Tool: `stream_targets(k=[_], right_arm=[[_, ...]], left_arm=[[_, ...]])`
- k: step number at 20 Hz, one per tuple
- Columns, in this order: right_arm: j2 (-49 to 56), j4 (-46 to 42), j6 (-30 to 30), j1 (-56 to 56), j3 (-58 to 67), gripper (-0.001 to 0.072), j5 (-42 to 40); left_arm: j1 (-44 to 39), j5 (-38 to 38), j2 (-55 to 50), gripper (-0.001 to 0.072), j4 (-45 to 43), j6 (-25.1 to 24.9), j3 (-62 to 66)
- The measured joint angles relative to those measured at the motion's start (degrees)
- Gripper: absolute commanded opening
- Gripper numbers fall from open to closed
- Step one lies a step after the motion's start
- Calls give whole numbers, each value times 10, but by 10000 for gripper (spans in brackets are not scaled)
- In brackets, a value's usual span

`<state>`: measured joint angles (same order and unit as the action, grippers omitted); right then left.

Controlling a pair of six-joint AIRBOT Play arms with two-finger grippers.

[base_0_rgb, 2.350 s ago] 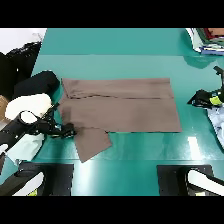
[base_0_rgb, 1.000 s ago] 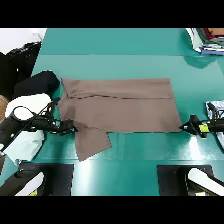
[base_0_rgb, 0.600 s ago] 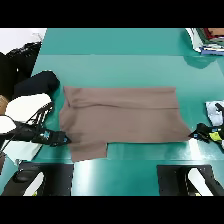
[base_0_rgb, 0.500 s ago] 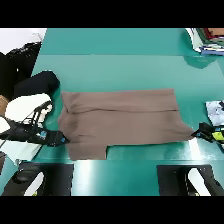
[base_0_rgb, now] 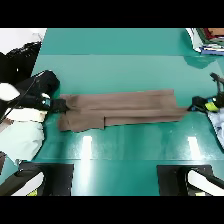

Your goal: Fold the shirts.

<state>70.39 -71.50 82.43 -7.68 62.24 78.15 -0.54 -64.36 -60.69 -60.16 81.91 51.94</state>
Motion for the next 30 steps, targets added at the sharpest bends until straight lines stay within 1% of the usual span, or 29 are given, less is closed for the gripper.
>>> stream_targets(k=[4,5,6,7,8,11,12,13,14,17,20,24,27,28,29,30], right_arm=[[126,16,11,25,108,21,-14],[154,32,13,26,135,70,-15],[177,49,14,25,158,244,-17],[200,69,14,22,183,395,-20],[219,85,14,18,204,449,-21],[261,120,1,2,259,448,-5],[268,126,-8,-6,269,448,6],[273,130,-20,-16,276,448,19],[276,133,-33,-27,279,448,32],[283,140,-70,-64,262,448,68],[286,148,-103,-95,214,448,74],[290,178,-149,-101,148,447,57],[302,196,-164,-81,133,445,54],[310,200,-167,-71,137,435,59],[319,201,-170,-61,143,298,63],[328,197,-171,-51,152,84,65]], left_arm=[[0,62,-110,26,-4,-9,63],[0,76,-128,28,-4,-10,76],[0,90,-141,170,-4,-10,87],[0,103,-151,420,-5,-10,96],[0,113,-158,521,-4,-10,104],[0,109,-169,516,-3,-10,132],[0,95,-171,365,-4,-10,144],[0,78,-172,135,-3,-10,155],[0,60,-173,24,-1,-10,165],[0,16,-175,25,22,-18,180],[-14,2,-176,25,38,-25,185],[-67,28,-180,25,48,-27,188],[-111,49,-198,25,51,-24,189],[-125,55,-208,25,51,-20,189],[-138,60,-218,25,53,-17,189],[-150,67,-228,25,59,-14,190]])
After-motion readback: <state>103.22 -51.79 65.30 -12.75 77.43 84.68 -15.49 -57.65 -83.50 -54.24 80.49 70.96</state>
